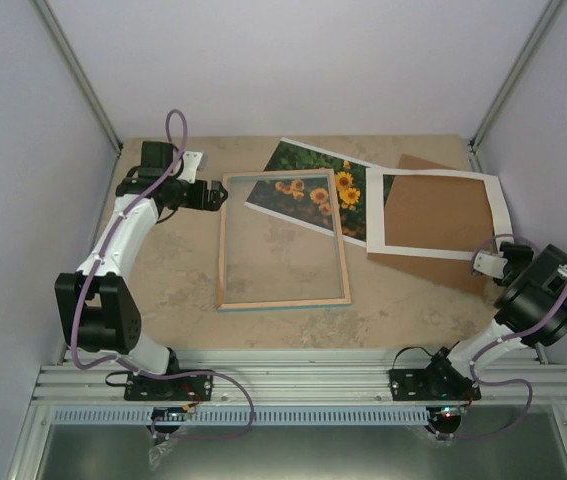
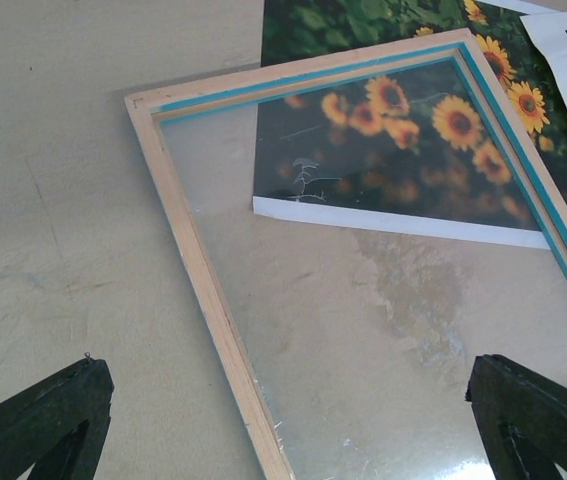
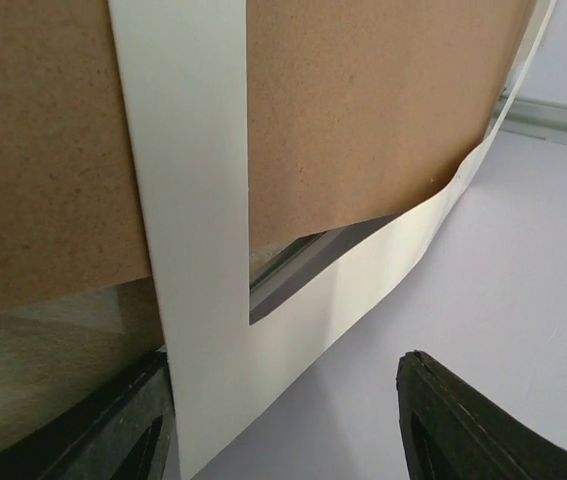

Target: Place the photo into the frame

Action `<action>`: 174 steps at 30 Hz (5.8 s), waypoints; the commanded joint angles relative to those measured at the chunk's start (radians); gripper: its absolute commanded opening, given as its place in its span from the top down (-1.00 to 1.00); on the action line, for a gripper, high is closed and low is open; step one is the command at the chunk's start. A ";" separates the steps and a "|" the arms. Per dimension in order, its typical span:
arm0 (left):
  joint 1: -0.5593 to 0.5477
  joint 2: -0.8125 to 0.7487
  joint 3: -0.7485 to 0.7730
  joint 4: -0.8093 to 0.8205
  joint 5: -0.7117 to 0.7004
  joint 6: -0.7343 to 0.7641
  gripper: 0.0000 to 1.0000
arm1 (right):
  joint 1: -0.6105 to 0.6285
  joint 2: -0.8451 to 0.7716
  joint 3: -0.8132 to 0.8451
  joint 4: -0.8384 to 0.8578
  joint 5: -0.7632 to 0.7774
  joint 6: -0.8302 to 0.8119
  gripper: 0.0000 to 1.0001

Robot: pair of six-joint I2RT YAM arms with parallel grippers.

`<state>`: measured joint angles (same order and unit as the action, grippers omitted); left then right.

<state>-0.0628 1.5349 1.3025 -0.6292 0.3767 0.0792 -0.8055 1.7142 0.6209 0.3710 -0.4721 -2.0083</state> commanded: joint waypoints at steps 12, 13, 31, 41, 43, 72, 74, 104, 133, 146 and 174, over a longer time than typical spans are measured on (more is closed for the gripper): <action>-0.004 0.005 0.027 -0.003 -0.020 -0.005 -0.99 | 0.086 0.010 -0.022 -0.134 -0.091 -0.014 0.77; -0.003 0.006 0.028 -0.004 -0.018 -0.005 -0.99 | 0.085 0.001 -0.020 -0.135 -0.090 -0.010 0.91; -0.003 0.000 0.049 0.006 0.000 0.007 -0.99 | 0.082 -0.303 0.170 -0.560 -0.139 0.045 0.97; -0.019 -0.004 0.014 0.007 0.038 0.029 -0.99 | 0.418 -0.359 0.143 -0.672 -0.002 0.409 -0.27; -0.033 -0.002 0.006 0.014 0.034 0.026 -0.99 | 0.501 -0.339 0.159 -0.692 0.024 0.525 -0.36; -0.049 0.013 0.008 0.048 0.034 -0.012 -0.99 | 0.720 0.491 0.921 -0.447 -0.364 2.305 -0.30; -0.049 0.015 0.006 0.050 0.036 -0.015 -0.99 | 0.725 0.524 0.952 -0.439 -0.342 2.330 -0.30; -0.049 0.033 0.010 0.048 0.021 -0.024 -0.99 | 0.761 0.704 1.121 -0.448 -0.432 2.641 0.75; -0.184 -0.208 0.003 0.663 0.451 -0.576 -0.98 | 1.021 -0.119 0.764 0.187 -0.575 2.998 0.99; -0.299 -0.221 -0.136 0.812 0.491 -0.669 -0.42 | 1.161 -0.132 0.762 0.166 -0.541 2.937 0.99; -0.280 -0.225 -0.071 0.648 0.493 -0.485 1.00 | 1.163 -0.195 0.718 -0.207 -0.622 2.578 -0.52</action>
<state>-0.3897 1.3582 1.1671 0.1226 0.8589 -0.5331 0.3729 1.5681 1.2903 0.4767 -1.0115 0.8616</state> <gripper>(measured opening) 0.021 0.576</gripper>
